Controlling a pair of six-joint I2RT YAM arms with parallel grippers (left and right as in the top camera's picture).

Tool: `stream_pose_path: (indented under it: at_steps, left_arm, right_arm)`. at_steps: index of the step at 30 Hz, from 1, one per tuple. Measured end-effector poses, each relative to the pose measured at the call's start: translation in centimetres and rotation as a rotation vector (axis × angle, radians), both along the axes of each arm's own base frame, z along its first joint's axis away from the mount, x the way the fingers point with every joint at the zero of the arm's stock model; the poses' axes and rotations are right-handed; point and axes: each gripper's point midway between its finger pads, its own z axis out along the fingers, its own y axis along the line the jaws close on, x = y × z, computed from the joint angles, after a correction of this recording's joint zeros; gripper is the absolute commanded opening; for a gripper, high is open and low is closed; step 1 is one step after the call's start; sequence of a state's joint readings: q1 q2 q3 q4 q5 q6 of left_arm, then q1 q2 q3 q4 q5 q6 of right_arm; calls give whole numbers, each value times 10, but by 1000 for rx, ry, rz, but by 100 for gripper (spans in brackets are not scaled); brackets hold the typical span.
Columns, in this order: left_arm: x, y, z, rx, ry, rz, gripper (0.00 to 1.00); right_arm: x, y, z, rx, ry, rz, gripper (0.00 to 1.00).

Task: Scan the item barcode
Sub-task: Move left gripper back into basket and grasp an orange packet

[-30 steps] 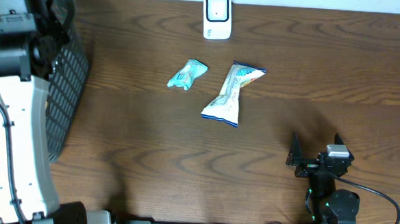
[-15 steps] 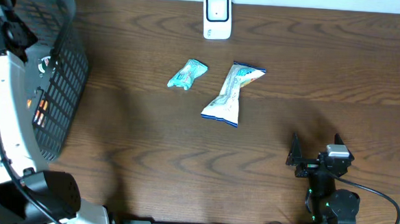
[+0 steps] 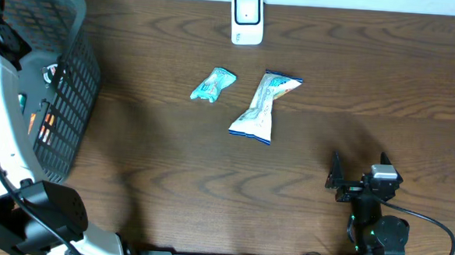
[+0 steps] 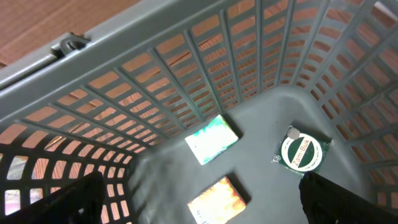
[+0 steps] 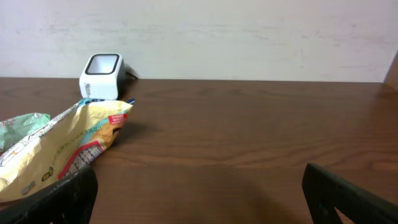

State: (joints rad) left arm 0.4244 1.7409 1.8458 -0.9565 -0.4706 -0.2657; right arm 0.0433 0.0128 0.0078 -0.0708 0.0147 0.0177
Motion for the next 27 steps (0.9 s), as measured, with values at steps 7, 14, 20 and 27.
stream_pose_path:
  at_steps: [7,14,20,27]
  left_arm:
    - [3,1,-6,-5,11,0,98]
    - [6,3,-5,0,-1,0,98]
    - [9,4,-27,-33,45,17,98]
    - [-9,-4,-94,-161,236,99,98]
  right_arm:
    - [0,0,0,0,0,0,99]
    - [0,0,0,0,0,0,99]
    - [0,0,0,0,0,0,99]
    - [0,0,0,0,0,0,99]
